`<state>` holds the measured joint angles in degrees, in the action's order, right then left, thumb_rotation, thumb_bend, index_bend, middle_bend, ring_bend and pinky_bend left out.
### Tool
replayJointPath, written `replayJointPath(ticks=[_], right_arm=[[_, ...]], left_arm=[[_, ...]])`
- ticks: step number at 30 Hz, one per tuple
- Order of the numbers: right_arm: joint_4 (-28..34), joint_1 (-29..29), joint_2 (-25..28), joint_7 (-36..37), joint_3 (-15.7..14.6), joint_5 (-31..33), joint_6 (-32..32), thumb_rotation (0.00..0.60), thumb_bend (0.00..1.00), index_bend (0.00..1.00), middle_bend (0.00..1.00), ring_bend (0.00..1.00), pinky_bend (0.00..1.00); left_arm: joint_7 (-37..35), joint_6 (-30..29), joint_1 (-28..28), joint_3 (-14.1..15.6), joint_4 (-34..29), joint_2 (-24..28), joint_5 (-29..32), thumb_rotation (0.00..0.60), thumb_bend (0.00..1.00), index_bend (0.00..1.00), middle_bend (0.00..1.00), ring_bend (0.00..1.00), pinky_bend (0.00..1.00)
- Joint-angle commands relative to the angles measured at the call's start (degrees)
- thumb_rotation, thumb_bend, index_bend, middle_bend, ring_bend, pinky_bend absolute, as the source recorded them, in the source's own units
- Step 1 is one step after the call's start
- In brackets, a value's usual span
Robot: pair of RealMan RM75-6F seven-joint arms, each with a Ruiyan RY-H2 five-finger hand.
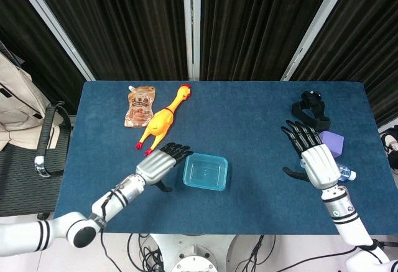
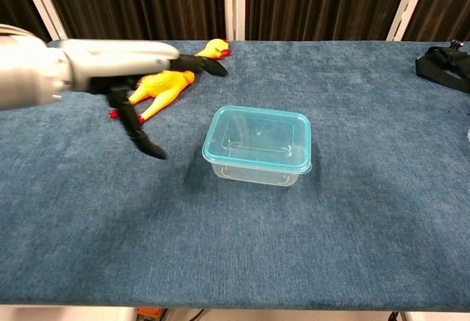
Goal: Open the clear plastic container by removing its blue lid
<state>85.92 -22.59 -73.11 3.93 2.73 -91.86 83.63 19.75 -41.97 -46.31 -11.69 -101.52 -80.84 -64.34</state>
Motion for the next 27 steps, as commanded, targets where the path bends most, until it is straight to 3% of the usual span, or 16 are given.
replayJointPath(ticks=[1, 11, 18, 27], right_arm=[[-0.66, 0.36, -0.50, 0.93, -0.05, -0.51, 0.16, 0.600, 0.00, 0.00, 0.00, 0.00, 0.00], [-1.54, 1.77, -1.03, 2.62, -0.39, -1.68, 1.05, 0.600, 0.00, 0.00, 0.00, 0.00, 0.00], [-2.33, 2.59, -0.93, 4.26, -0.58, -1.79, 1.04, 0.600, 0.00, 0.00, 0.00, 0.00, 0.00], [-3.30, 3.01, -1.43, 5.34, -1.36, -3.02, 0.45, 0.600, 0.00, 0.00, 0.00, 0.00, 0.00]], left_arm=[[8.99, -1.20, -5.80, -0.09, -0.34, -4.64, 10.45, 0.600, 0.00, 0.00, 0.00, 0.00, 0.00], [20.70, -8.86, -15.31, 0.17, -0.90, -10.83, 29.36, 0.600, 0.00, 0.00, 0.00, 0.00, 0.00], [23.07, -10.47, -19.89, -0.40, 0.92, -12.75, 37.75, 0.600, 0.00, 0.00, 0.00, 0.00, 0.00], [22.59, -9.81, -22.93, -0.30, 3.55, -13.14, 42.80, 0.600, 0.00, 0.00, 0.00, 0.00, 0.00]])
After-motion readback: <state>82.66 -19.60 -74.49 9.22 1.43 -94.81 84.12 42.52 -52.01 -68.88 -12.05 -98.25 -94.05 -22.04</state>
